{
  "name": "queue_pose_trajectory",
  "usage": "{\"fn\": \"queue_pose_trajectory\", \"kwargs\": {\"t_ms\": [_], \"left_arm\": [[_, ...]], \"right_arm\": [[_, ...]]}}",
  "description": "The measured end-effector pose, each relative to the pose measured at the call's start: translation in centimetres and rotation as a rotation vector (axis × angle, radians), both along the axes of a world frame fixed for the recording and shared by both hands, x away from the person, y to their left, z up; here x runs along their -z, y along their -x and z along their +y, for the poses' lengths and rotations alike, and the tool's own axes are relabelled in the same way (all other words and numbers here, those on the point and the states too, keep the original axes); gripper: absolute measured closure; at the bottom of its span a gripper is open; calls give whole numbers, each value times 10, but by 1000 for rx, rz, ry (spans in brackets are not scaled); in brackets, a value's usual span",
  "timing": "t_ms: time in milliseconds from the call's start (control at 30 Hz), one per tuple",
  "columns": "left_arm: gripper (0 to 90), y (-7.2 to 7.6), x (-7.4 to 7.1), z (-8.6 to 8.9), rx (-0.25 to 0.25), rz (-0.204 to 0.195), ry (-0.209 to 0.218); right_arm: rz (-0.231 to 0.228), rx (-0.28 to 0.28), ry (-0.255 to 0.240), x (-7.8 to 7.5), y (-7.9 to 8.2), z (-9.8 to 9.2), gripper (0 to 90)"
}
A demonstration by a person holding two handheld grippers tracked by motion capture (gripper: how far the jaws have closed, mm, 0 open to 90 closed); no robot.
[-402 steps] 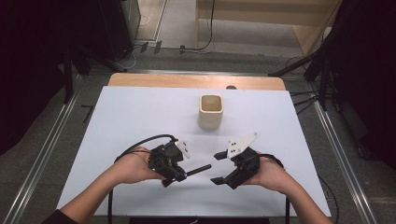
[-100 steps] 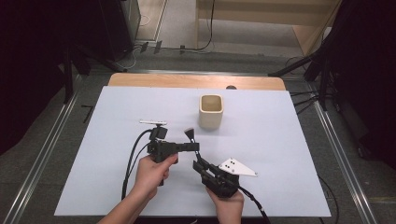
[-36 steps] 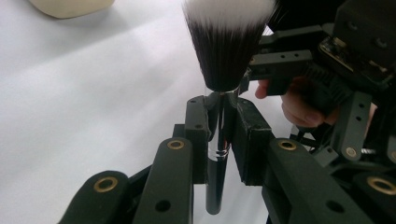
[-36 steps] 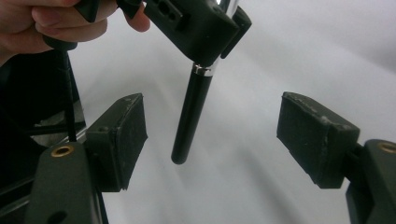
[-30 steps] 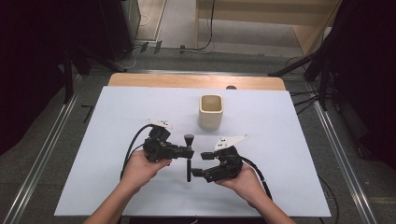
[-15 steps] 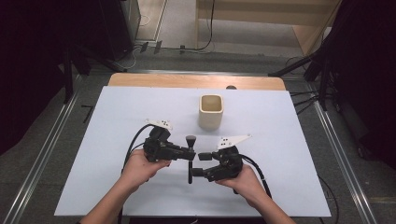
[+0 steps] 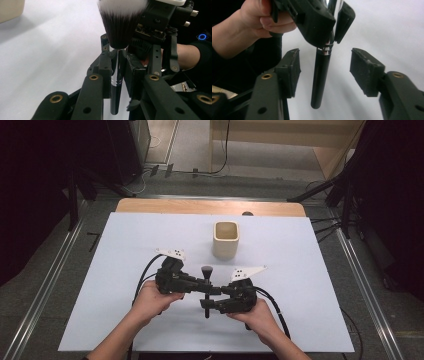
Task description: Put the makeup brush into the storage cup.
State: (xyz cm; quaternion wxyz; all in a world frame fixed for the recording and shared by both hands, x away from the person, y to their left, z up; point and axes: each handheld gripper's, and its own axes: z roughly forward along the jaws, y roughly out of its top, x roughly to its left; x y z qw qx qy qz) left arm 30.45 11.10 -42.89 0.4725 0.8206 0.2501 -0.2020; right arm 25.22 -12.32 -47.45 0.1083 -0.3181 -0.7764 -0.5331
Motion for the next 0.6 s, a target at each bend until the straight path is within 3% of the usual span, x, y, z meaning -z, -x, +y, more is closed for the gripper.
{"fn": "queue_pose_trajectory", "kwargs": {"t_ms": [133,300,600], "left_arm": [[777,1,0,0,-3,1,6],[777,1,1,-1,-5,4,9],[777,0,1,0,-7,13,20]], "right_arm": [[14,8,-19,0,0,-1,585],[47,4,-34,1,-1,-1,649],[51,5,-50,0,0,-2,786]]}}
